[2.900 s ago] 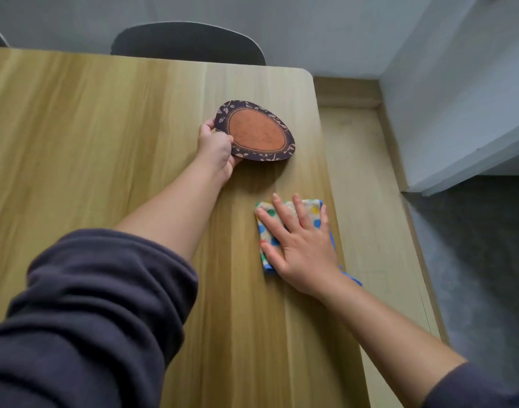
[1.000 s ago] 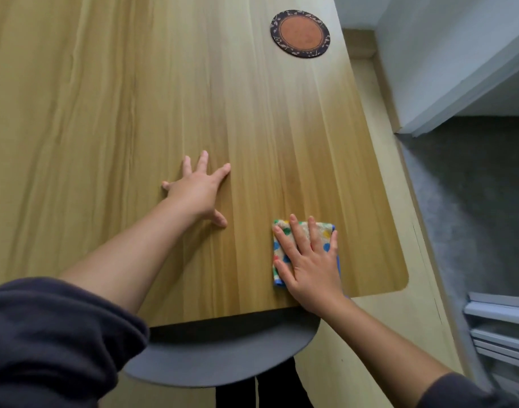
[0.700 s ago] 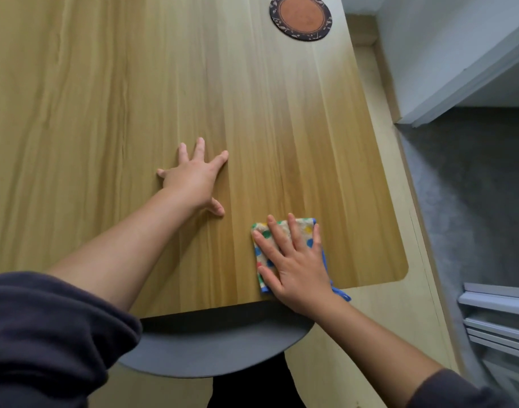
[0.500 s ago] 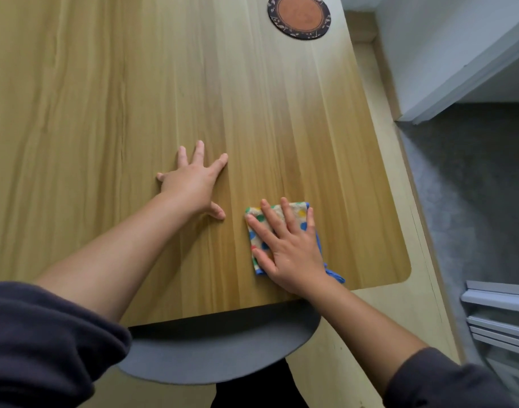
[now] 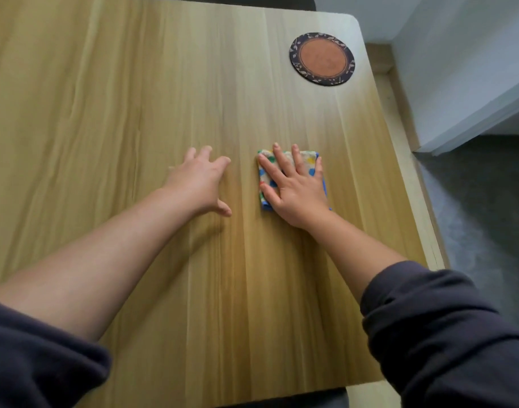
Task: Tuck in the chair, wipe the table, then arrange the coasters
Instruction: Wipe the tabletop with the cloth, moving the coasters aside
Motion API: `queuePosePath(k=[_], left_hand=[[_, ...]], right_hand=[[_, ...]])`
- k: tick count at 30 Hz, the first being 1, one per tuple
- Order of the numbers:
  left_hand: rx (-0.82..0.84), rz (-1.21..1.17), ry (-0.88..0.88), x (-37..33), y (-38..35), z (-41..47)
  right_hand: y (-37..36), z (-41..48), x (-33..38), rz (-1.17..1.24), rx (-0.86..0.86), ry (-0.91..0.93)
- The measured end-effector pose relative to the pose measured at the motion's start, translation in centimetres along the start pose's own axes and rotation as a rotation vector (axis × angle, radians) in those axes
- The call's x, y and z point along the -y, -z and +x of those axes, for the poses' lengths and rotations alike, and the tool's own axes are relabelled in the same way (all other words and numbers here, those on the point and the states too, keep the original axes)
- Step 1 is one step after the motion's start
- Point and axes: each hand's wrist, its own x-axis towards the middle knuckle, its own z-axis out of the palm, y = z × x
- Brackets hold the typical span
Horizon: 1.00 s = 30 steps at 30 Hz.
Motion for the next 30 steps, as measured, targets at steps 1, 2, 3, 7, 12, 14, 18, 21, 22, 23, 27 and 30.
queuePosePath(k=[1,2,3,7,12,14,18,21,22,23,27,30], left_hand=[[-0.004,-0.003,0.020,0.3,0.6,1.2],[-0.008,-0.005,0.040,0.7,1.1,2.5],[-0.008,-0.006,0.057,1.1,1.6,3.8],[0.018,-0.014,0.115,2.8,3.4,9.1],[0.024,-0.064,0.163,4.9,6.0,14.5],[0.062,-0.063,0.211,5.3,6.5,15.6],[0.139,-0.148,0.279,5.9,6.0,16.8],[0.131,-0.179,0.278,6.0,5.8,16.7],[0.132,-0.180,0.282,5.9,5.8,16.6],[0.135,-0.182,0.287,5.9,5.8,16.6],[0.147,-0.162,0.287,5.7,5.9,16.5],[0.163,-0.161,0.288,5.6,6.1,16.3]], right_hand=[[0.2,1.5,-0.2,0.006,-0.005,0.003],[0.5,3.2,-0.4,0.016,-0.010,0.007],[0.8,4.8,-0.6,0.025,-0.013,0.010],[1.9,12.4,-1.8,0.021,-0.024,0.023],[3.2,21.4,-3.0,0.042,-0.049,0.018],[3.6,24.1,-3.5,0.048,-0.059,0.021],[4.4,28.8,-4.1,0.033,-0.076,0.045],[5.2,31.7,-4.4,0.046,-0.072,0.032],[5.5,32.6,-4.4,0.055,-0.071,0.019],[5.7,33.4,-4.4,0.064,-0.067,0.005],[6.8,36.4,-5.3,0.083,-0.054,-0.092],[7.3,38.2,-6.2,0.115,-0.059,-0.210]])
